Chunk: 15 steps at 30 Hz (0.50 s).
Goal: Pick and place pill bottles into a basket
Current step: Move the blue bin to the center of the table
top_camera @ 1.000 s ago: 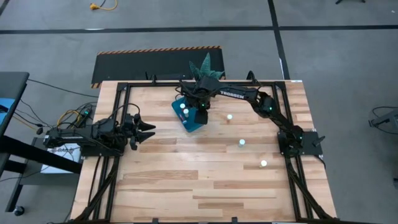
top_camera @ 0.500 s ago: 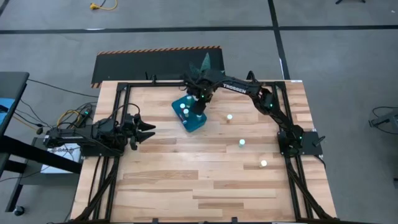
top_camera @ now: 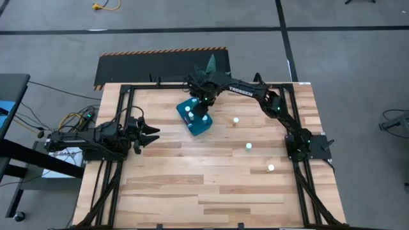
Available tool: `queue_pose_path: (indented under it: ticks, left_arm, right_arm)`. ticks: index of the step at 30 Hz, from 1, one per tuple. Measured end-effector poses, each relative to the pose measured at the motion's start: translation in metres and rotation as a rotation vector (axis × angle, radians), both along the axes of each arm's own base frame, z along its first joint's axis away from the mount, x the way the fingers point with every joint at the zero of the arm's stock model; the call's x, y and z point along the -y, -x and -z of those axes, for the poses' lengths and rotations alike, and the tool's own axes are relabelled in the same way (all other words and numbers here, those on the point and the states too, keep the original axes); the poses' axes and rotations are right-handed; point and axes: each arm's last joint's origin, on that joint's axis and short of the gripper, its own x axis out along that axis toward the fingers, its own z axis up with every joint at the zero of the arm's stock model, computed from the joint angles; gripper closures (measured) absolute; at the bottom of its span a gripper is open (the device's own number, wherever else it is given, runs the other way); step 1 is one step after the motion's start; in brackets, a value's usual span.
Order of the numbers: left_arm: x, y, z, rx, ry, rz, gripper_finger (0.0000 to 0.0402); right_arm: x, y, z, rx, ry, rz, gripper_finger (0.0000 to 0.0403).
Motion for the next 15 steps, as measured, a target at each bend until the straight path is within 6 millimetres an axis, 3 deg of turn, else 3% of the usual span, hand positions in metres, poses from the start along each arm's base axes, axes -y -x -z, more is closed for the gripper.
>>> queue_pose_path:
  ticks: [5, 15]
  left_arm:
    - [0.000, 0.000, 0.000, 0.000, 0.000, 0.000, 0.0216]
    - [0.000, 0.000, 0.000, 0.000, 0.000, 0.000, 0.0216]
  right_arm:
    - [-0.029, -0.007, 0.000, -0.006, -0.022, -0.138, 0.0228]
    - [-0.092, -0.019, -0.001, -0.020, 0.121, -0.476, 0.0213]
